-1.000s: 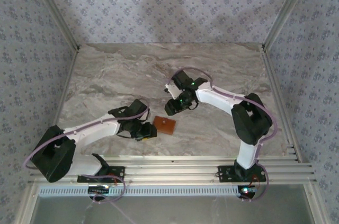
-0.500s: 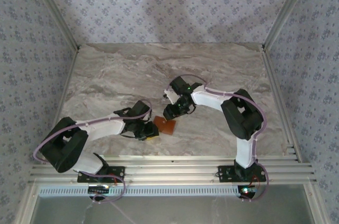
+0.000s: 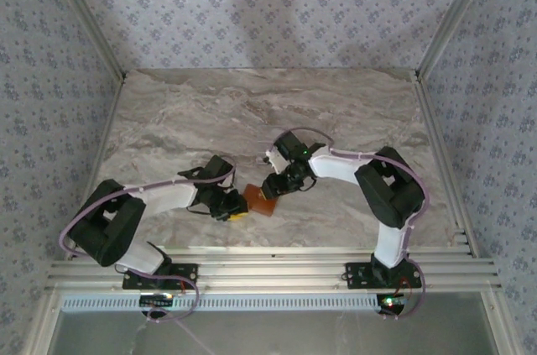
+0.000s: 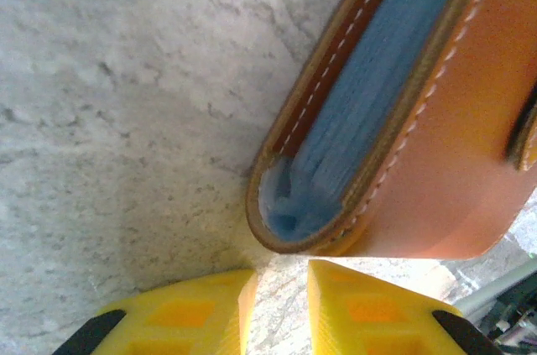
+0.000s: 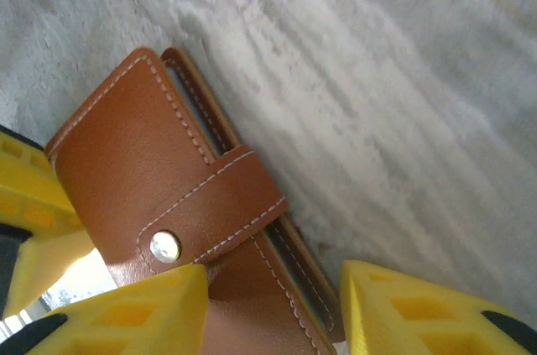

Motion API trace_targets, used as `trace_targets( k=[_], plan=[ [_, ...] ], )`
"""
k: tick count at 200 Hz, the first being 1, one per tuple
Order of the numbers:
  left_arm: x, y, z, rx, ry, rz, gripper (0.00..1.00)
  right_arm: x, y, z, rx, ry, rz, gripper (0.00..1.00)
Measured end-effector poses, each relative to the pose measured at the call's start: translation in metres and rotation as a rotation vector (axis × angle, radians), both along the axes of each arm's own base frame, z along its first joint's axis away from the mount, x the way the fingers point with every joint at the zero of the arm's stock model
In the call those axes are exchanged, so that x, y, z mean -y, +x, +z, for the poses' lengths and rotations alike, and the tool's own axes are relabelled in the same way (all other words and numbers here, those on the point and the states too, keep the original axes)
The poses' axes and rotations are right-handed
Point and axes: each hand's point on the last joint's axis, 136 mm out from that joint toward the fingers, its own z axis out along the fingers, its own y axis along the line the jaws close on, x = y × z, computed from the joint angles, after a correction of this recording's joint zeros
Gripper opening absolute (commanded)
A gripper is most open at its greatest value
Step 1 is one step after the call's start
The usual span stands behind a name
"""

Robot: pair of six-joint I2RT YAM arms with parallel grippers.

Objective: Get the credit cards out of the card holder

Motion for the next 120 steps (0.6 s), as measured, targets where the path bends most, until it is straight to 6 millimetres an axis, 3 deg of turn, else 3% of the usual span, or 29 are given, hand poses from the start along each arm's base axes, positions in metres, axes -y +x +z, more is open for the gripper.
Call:
trace_targets(
  k=[81, 120],
  plan=[
    [0.006, 0.004, 0.0, -0.071, 0.03, -0.099, 0.27, 0.008, -0.051, 0.001, -0.077, -0.011, -0.05, 0.46],
    [0.011, 0.008, 0.002, -0.074, 0.026, -0.134, 0.27, 0.011, -0.057, 0.007, -0.06, -0.022, -0.058, 0.46]
  ],
)
